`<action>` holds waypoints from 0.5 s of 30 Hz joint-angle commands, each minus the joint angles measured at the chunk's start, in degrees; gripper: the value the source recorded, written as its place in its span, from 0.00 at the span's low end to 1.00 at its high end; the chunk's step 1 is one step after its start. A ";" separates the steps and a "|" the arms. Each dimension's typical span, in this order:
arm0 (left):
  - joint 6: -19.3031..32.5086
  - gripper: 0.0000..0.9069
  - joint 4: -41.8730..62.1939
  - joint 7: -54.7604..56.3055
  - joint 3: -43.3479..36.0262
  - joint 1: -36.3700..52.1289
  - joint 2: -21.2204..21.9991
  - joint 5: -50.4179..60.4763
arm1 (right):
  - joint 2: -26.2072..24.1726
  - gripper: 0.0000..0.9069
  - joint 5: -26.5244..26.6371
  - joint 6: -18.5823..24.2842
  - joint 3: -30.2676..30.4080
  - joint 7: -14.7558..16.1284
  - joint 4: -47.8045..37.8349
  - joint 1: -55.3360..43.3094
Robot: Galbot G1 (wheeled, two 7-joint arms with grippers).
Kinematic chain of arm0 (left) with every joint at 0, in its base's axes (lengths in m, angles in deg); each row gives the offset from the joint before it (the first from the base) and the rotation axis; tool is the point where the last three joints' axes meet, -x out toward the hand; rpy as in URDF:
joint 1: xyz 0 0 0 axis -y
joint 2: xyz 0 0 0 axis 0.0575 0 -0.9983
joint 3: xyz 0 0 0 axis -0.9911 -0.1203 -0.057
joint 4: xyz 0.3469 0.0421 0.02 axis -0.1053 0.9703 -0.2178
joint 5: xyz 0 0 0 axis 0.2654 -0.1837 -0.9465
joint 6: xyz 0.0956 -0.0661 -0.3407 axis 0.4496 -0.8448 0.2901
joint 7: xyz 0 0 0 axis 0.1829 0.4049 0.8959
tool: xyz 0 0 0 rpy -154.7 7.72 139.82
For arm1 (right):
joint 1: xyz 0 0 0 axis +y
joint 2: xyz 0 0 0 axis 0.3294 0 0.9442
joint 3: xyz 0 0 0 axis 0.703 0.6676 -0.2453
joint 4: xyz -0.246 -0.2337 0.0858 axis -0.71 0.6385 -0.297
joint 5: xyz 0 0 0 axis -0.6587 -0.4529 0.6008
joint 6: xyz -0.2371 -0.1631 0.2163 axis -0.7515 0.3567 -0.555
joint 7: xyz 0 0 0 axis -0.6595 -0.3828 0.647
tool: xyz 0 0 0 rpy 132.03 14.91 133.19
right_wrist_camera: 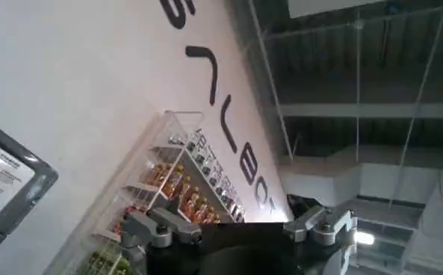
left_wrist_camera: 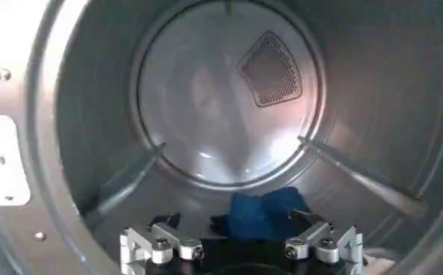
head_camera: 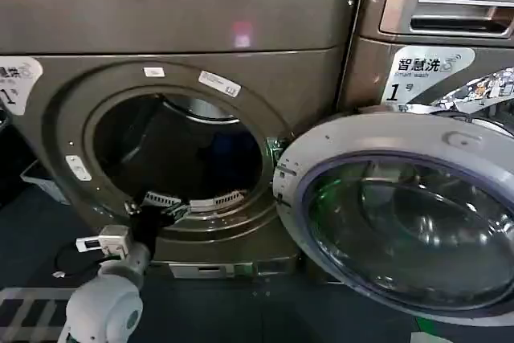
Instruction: Grasp the clothes from the dryer.
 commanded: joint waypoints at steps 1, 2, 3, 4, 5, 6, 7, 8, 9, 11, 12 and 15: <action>-0.02 1.00 0.09 -0.01 0.01 0.05 0.02 0.02 | 0.00 1.00 -0.02 0.03 -0.02 0.00 -0.03 -0.01; 0.00 1.00 0.10 -0.03 -0.03 0.09 0.03 0.02 | -0.02 1.00 -0.02 0.04 -0.06 0.00 -0.05 -0.02; 0.00 1.00 0.13 -0.04 -0.10 0.16 0.05 0.02 | 0.00 1.00 -0.02 0.04 -0.07 0.00 -0.07 0.01; -0.01 1.00 0.15 -0.08 -0.13 0.18 0.07 0.03 | 0.00 1.00 -0.02 0.06 -0.08 0.01 -0.10 0.06; 0.00 1.00 0.16 -0.09 -0.16 0.24 0.11 0.04 | -0.02 1.00 -0.03 0.07 -0.10 0.02 -0.08 0.06; 0.00 1.00 0.20 -0.10 -0.18 0.28 0.14 0.05 | -0.04 1.00 -0.02 0.07 -0.15 0.02 -0.10 0.07; 0.01 1.00 0.21 -0.12 -0.21 0.28 0.21 0.06 | -0.03 1.00 0.00 0.07 -0.23 0.02 -0.11 0.11; 0.01 1.00 0.22 -0.13 -0.24 0.27 0.21 0.08 | -0.04 1.00 0.00 0.07 -0.25 0.01 -0.13 0.14; 0.01 1.00 0.22 -0.13 -0.30 0.25 0.20 0.09 | -0.04 1.00 0.01 0.09 -0.29 0.02 -0.19 0.20; 0.03 1.00 0.23 -0.16 -0.37 0.21 0.19 0.13 | -0.07 1.00 0.02 0.12 -0.34 0.00 -0.22 0.24; 0.03 1.00 0.21 -0.15 -0.40 0.19 0.15 0.12 | -0.05 1.00 0.03 0.11 -0.37 0.01 -0.22 0.24; 0.01 1.00 0.10 -0.17 -0.47 0.20 0.02 0.09 | 0.01 1.00 0.08 0.11 -0.40 0.03 -0.17 0.27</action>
